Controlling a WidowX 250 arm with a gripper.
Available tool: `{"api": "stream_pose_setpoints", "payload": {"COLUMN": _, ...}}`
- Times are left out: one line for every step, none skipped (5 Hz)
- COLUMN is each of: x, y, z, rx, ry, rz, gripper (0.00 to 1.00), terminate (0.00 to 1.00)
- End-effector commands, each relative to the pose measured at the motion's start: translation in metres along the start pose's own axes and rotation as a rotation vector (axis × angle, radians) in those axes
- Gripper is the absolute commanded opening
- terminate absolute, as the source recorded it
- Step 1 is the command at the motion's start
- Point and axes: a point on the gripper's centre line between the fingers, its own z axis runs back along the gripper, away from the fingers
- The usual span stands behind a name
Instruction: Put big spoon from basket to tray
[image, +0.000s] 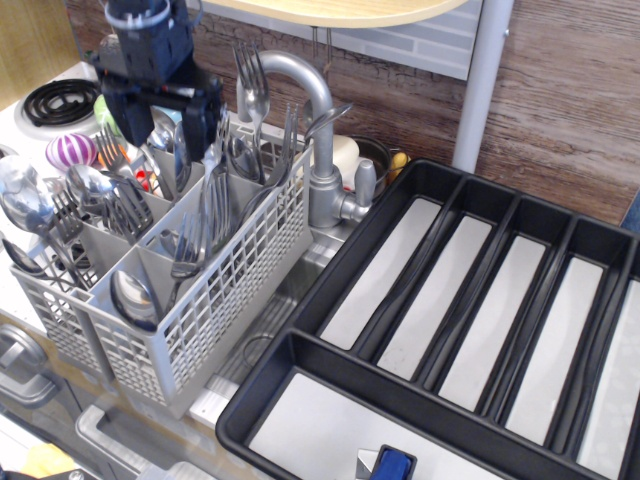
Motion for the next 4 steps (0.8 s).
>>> {"api": "stream_pose_setpoints", "payload": {"x": 0.0069, "y": 0.0101, "z": 0.0038, "rx": 0.005, "ry": -0.121, "rz": 0.012, "gripper": 1.00, "terminate": 0.00}}
{"api": "stream_pose_setpoints", "payload": {"x": 0.0081, "y": 0.0117, "z": -0.0032, "rx": 0.037, "ry": -0.200, "rz": -0.017, "gripper": 0.00, "terminate": 0.00}}
{"api": "stream_pose_setpoints", "payload": {"x": 0.0100, "y": 0.0112, "z": -0.0029, "rx": 0.030, "ry": -0.208, "rz": -0.022, "gripper": 0.00, "terminate": 0.00}}
{"api": "stream_pose_setpoints", "payload": {"x": 0.0122, "y": 0.0102, "z": -0.0025, "rx": 0.026, "ry": -0.214, "rz": -0.015, "gripper": 0.00, "terminate": 0.00}}
